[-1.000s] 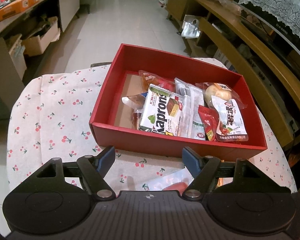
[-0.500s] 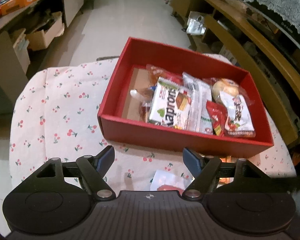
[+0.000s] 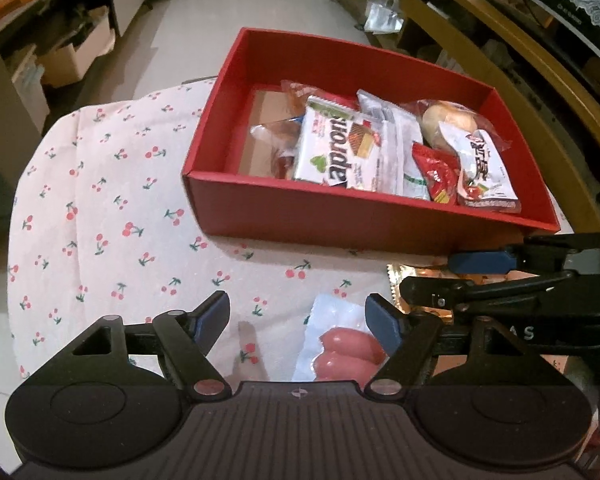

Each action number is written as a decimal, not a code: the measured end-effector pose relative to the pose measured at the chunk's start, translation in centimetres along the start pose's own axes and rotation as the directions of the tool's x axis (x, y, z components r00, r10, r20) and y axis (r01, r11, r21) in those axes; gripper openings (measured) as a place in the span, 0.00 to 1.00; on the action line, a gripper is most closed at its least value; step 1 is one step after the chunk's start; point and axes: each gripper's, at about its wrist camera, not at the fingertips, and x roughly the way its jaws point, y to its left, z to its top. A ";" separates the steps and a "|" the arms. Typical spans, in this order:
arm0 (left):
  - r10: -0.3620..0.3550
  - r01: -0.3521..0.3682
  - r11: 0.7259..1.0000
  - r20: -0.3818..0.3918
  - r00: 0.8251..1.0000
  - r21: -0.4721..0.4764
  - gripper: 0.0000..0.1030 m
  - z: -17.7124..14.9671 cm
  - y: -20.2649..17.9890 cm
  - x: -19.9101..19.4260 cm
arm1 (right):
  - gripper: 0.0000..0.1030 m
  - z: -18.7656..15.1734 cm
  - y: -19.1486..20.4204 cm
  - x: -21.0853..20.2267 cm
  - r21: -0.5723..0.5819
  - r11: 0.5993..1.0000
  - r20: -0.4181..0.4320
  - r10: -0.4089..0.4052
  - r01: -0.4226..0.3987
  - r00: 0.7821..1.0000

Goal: Organize snacks
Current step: 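Grasp the gold foil packet with the right tool while the left tool moves over the sausage pack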

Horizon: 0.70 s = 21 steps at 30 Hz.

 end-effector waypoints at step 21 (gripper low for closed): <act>-0.006 0.006 0.999 -0.016 1.000 0.031 0.79 -0.6 0.3 -0.2 | 0.69 -3.0 3.2 -0.4 -0.131 0.991 -0.119 -0.019 0.003 0.993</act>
